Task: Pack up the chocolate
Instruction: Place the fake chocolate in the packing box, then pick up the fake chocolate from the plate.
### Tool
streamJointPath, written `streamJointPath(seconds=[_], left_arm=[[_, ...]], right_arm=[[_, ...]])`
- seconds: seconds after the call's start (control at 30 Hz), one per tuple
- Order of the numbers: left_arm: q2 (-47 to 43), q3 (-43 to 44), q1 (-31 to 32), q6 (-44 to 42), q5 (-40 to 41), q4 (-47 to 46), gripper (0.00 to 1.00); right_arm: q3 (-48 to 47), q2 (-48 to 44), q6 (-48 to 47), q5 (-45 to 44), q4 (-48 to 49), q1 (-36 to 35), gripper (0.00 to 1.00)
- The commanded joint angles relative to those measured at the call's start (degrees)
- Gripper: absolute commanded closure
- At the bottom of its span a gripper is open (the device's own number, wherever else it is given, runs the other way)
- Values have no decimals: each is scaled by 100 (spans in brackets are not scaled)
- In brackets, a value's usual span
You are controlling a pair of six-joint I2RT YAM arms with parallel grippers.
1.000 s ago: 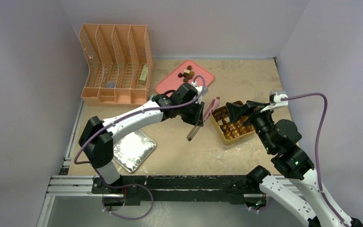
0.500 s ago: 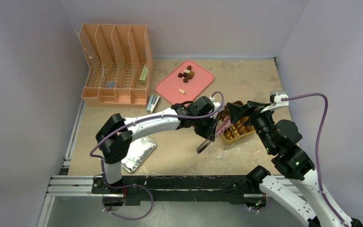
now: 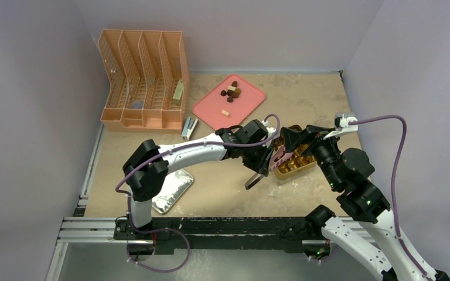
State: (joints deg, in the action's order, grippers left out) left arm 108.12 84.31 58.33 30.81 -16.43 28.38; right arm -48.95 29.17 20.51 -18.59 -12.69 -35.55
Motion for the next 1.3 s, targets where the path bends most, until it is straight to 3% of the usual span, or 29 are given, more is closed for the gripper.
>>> streamJointPath(seconds=[0.0, 0.4, 0.77, 1.27], left_arm=[[-120, 329, 31, -116, 69, -88, 66], [-508, 524, -196, -40, 674, 265, 67], [-856, 484, -1182, -116, 1226, 773, 67], [-44, 1302, -2111, -672, 2305, 1774, 66]], right_arm=[[-144, -51, -66, -126, 179, 7, 1], [-112, -61, -70, -109, 188, 8, 1], [-116, -43, -118, -107, 229, 11, 1], [-137, -8, -144, -48, 241, 8, 1]])
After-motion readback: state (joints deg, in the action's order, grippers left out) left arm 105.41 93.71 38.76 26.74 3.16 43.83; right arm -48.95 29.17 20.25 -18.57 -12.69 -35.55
